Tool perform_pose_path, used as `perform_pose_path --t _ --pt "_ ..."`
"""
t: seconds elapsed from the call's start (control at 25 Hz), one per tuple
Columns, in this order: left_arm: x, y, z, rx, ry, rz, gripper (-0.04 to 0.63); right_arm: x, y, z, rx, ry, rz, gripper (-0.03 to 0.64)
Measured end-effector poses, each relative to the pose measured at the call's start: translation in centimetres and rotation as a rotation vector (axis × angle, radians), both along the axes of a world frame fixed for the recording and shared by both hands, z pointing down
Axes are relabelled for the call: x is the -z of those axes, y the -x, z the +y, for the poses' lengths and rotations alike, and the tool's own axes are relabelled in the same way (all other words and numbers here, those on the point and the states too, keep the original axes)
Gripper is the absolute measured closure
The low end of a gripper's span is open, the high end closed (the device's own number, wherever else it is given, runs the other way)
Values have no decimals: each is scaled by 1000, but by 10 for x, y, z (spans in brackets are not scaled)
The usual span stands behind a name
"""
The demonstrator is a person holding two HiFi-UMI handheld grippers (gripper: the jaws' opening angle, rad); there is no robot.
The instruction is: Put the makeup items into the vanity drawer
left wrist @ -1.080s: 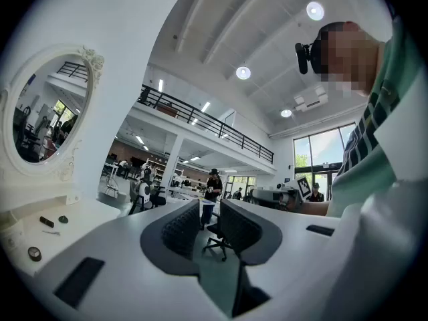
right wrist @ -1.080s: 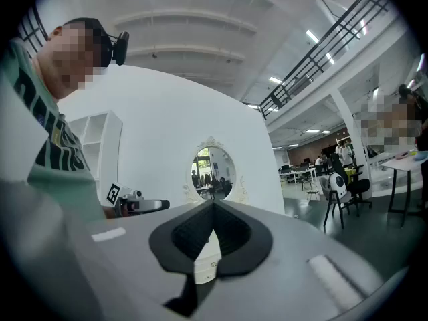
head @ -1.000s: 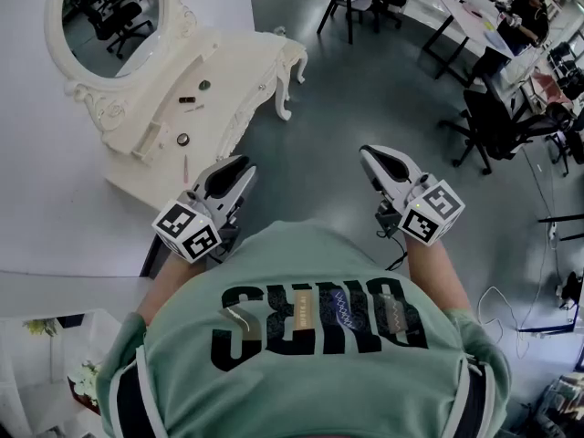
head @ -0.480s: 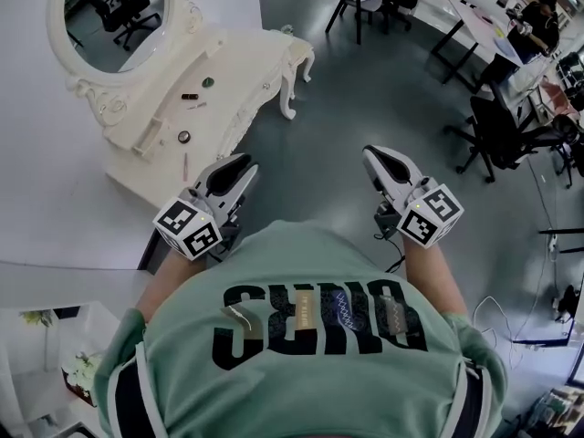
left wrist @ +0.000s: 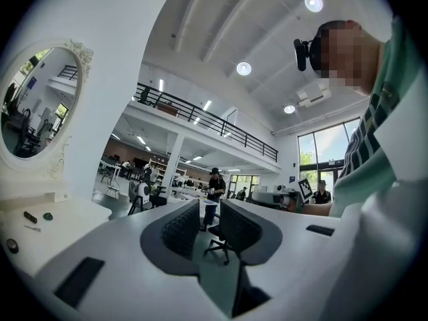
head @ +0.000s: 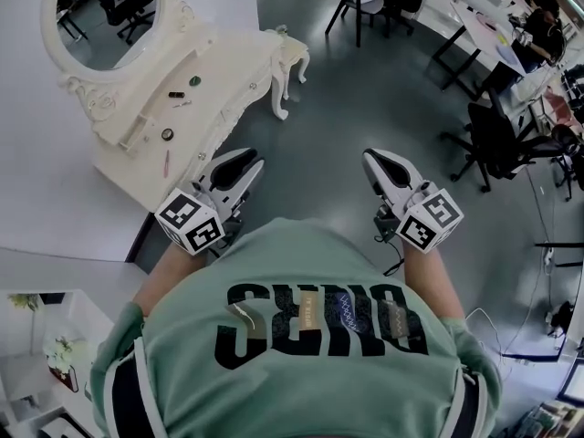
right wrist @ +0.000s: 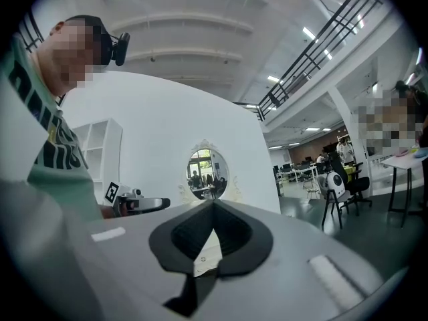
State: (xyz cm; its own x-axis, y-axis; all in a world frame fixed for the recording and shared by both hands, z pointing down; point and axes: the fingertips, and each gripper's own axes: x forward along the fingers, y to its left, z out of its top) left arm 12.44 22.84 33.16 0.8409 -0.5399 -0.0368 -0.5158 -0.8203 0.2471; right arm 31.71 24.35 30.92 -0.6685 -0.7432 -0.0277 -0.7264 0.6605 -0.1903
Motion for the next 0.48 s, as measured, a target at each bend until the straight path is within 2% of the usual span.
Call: perform_pose_path --t 0.28,0.48 --pt "-4 -35 -11 7 42 -3 502 -4 -38 -16 3 3 -18 609" --pt "-16 -25 -50 28 38 -4 527 -22 -32 -53 6 37 -12 609"
